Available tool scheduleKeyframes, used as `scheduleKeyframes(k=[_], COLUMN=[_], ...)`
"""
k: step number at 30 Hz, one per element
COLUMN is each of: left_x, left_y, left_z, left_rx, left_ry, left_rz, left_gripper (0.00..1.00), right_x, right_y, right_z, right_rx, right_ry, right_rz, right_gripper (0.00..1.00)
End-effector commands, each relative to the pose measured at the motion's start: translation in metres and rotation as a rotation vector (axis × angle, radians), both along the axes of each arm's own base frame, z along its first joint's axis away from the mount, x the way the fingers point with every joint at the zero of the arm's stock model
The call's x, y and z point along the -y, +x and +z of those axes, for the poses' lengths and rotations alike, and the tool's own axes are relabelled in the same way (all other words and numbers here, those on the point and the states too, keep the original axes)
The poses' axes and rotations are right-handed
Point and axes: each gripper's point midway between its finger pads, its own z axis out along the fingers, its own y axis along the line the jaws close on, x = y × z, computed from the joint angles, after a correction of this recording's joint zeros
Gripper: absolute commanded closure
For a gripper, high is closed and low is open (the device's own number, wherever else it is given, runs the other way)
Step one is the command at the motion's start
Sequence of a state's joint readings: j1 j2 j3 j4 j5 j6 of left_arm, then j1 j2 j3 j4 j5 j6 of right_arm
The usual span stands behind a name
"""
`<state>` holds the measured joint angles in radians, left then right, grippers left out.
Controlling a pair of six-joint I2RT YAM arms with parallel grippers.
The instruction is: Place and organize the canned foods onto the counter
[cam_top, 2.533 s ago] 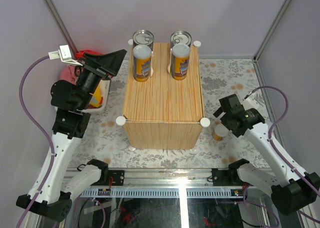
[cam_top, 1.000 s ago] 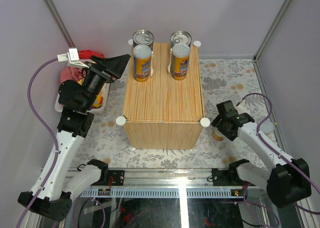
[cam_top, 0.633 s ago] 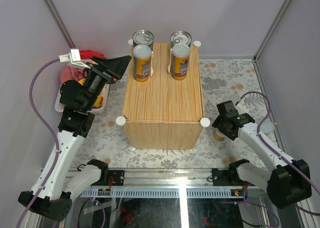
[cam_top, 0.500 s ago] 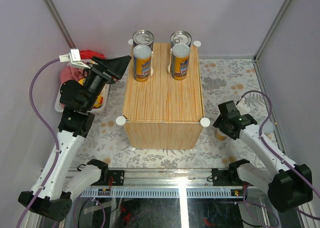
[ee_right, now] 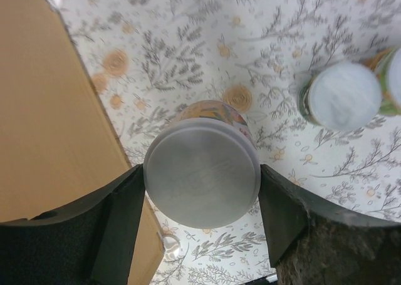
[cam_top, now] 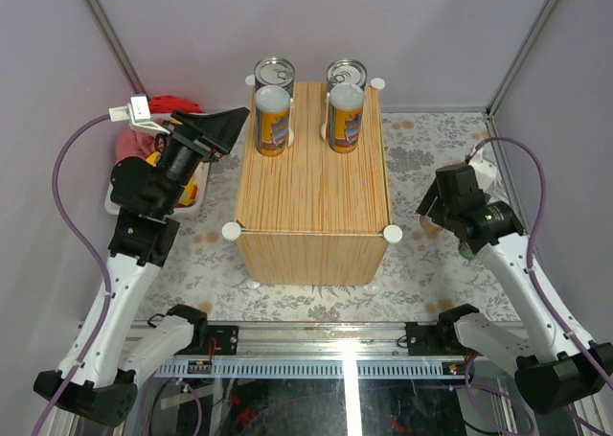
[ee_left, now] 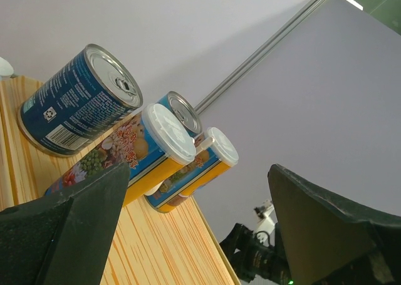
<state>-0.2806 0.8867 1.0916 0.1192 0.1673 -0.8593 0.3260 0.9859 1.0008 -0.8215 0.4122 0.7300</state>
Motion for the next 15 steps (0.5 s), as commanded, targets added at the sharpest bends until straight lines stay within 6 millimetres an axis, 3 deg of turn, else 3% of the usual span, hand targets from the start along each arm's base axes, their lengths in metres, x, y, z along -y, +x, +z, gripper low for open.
scheduleKeyframes(k=[1, 15], left_x=[-0.003, -0.004], left_y=[-0.010, -0.015], left_z=[0.015, 0.021], left_rx=[0.063, 0.077], left_ry=[-0.001, -0.005], left_rz=[0.006, 0.004], left_gripper=[0.08, 0.08], right_x=[0.011, 0.001], right_y=[0.011, 0.019], right_z=[0.065, 0.196], right_rx=[0.133, 0.322], right_ry=[-0.059, -0.046], right_rz=[0.018, 0.128], right_gripper=[0.97, 1.00])
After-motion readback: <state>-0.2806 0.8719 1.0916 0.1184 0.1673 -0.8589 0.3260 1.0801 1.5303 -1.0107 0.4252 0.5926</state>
